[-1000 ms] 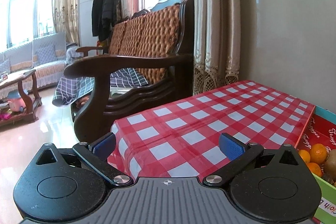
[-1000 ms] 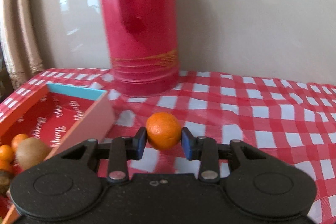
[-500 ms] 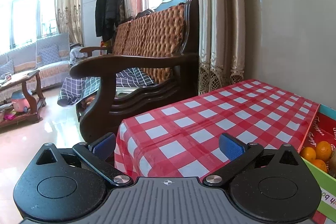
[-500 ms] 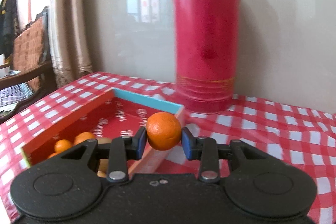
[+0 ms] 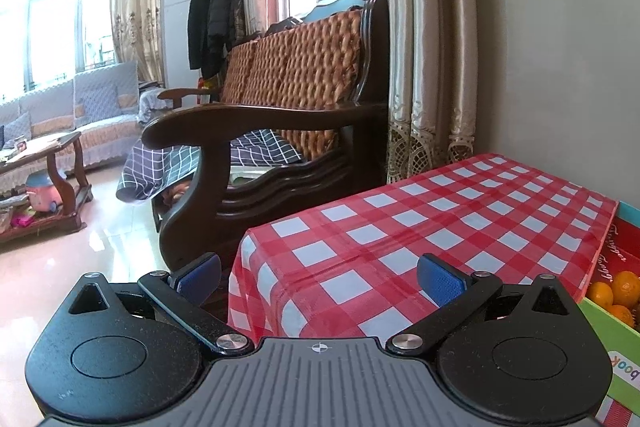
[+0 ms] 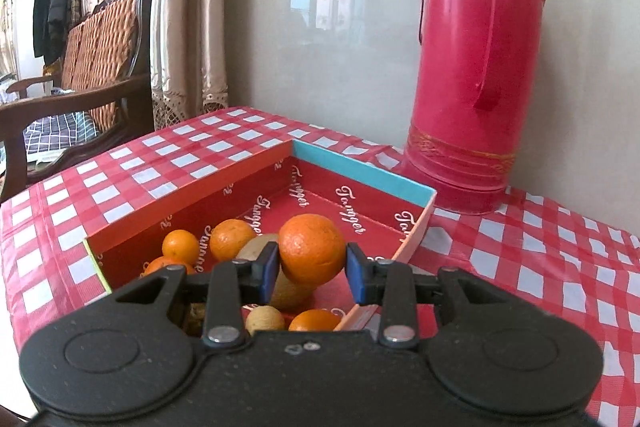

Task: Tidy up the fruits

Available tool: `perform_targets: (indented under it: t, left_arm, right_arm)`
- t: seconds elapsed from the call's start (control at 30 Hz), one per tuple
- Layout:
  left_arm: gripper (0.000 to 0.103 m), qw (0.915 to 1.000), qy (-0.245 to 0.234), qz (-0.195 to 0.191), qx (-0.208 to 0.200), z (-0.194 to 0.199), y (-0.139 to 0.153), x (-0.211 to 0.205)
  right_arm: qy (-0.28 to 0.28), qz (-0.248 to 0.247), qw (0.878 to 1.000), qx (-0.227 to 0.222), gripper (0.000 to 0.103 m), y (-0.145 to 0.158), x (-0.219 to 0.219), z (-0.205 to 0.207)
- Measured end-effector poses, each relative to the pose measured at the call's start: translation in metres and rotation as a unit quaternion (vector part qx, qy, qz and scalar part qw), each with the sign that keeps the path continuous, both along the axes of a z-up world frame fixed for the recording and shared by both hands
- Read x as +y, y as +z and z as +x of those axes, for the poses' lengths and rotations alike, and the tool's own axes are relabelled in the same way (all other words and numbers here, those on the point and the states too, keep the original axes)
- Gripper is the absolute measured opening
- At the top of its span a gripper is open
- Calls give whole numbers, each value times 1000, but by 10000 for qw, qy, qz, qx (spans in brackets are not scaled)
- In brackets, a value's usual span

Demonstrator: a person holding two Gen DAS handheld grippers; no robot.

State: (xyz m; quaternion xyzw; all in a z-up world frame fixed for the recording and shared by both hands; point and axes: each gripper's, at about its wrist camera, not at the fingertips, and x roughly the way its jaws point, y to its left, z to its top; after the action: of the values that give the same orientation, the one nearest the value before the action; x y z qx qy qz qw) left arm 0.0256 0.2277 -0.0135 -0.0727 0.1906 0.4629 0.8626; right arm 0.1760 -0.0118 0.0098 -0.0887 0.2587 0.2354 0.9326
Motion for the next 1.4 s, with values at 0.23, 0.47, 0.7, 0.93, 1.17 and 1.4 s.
perform_targets:
  t: [0.23, 0.47, 0.7, 0.93, 1.17, 1.4]
  left_arm:
    - [103, 10000, -4, -5, 12, -1, 0, 1]
    - [103, 10000, -22, -4, -5, -1, 0, 1]
    - [103, 9974, -617, 292, 222, 11, 2, -16]
    - [103, 9850, -1704, 229, 137, 10, 40, -46]
    - [103, 9626, -2683, 377, 83, -34, 93, -90]
    - [103, 9441, -3270, 237, 333, -83, 111, -117]
  right_arm:
    - [4, -147, 9999, 33, 29, -6, 7, 2]
    - [-127, -41, 9996, -266, 67, -1, 0, -4]
    - [-554, 461, 9969, -306, 83, 19, -30, -21]
    - [-1131, 570, 9919, -108, 95, 33, -59, -85]
    - [-1688, 584, 9837, -188, 97, 63, -75, -153]
    - [-2114, 538, 9752, -385, 97, 81, -78, -204]
